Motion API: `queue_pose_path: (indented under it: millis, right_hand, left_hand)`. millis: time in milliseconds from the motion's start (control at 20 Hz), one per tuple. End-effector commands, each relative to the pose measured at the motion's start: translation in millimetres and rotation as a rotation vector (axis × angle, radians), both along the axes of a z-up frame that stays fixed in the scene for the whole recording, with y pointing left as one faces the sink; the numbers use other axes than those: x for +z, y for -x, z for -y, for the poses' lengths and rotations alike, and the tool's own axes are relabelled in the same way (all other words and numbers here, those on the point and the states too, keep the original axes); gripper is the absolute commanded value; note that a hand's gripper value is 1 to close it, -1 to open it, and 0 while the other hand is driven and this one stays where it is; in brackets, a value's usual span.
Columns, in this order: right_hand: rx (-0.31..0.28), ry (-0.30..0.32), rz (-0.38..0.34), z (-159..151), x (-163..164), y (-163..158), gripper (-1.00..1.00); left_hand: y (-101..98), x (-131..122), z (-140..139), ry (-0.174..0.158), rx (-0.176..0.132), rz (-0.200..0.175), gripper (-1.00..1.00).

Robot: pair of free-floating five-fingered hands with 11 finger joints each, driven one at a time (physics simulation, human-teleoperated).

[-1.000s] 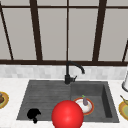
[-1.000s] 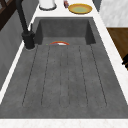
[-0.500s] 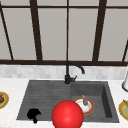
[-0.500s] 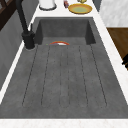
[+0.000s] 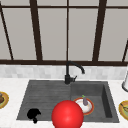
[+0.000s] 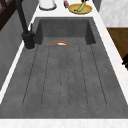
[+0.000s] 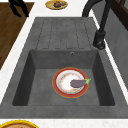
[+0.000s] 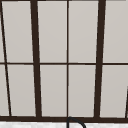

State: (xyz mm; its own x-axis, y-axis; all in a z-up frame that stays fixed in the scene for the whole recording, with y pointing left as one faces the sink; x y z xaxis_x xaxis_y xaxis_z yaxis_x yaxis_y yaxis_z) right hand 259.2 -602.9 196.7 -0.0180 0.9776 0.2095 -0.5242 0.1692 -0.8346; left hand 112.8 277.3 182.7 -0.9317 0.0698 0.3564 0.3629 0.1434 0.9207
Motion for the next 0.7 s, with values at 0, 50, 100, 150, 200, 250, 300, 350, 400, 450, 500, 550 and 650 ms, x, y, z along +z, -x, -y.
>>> queue_pose_path:
  millis: [0, 50, 100, 150, 200, 250, 300, 350, 400, 450, 500, 550, 650]
  right_hand:
    - [0.051, 0.0, -0.007, 17, -16, -10, 1.0]
    - [0.058, -0.008, -0.013, 23, -17, -12, 1.0]
    - [0.07, -0.022, -0.014, 29, -17, -14, 1.0]
    - [0.084, -0.037, -0.015, 35, -19, -14, 1.0]
    - [0.088, -0.052, -0.016, 40, -20, -12, 1.0]
    - [0.096, -0.059, -0.012, 40, -22, -14, 1.0]
    - [0.103, -0.037, -0.018, 34, -25, -13, 1.0]
    - [0.109, -0.02, -0.021, 32, -27, -12, 1.0]
    - [0.087, -0.032, -0.02, 26, -31, -10, 1.0]
    - [0.084, -0.042, -0.017, 22, -31, -2, 1.0]
    - [0.076, -0.067, -0.014, 20, -25, 1, 1.0]
    - [0.075, -0.085, -0.004, 26, -19, -2, -1.0]
    - [0.071, -0.054, 0.021, 29, -6, 1, -1.0]
  left_hand:
    - [0.0, 0, 0, 0.0, 0.0, 0.0, 0.0]
    - [0.0, 0, 0, 0.0, 0.0, 0.0, 0.0]
    - [0.0, 0, 0, 0.0, 0.0, 0.0, 0.0]
    - [0.0, 0, 0, 0.0, 0.0, 0.0, 0.0]
    - [0.0, 0, 0, 0.0, 0.0, 0.0, 0.0]
    - [0.0, 0, 0, 0.0, 0.0, 0.0, 0.0]
    - [0.0, 0, 0, 0.0, 0.0, 0.0, 0.0]
    - [0.0, 0, 0, 0.0, 0.0, 0.0, 0.0]
    - [0.0, 0, 0, 0.0, 0.0, 0.0, 0.0]
    - [0.0, 0, 0, 0.0, 0.0, 0.0, 0.0]
    - [0.0, 0, 0, 0.0, 0.0, 0.0, 0.0]
    - [0.0, 0, 0, 0.0, 0.0, 0.0, 0.0]
    - [0.0, 0, 0, 0.0, 0.0, 0.0, 0.0]
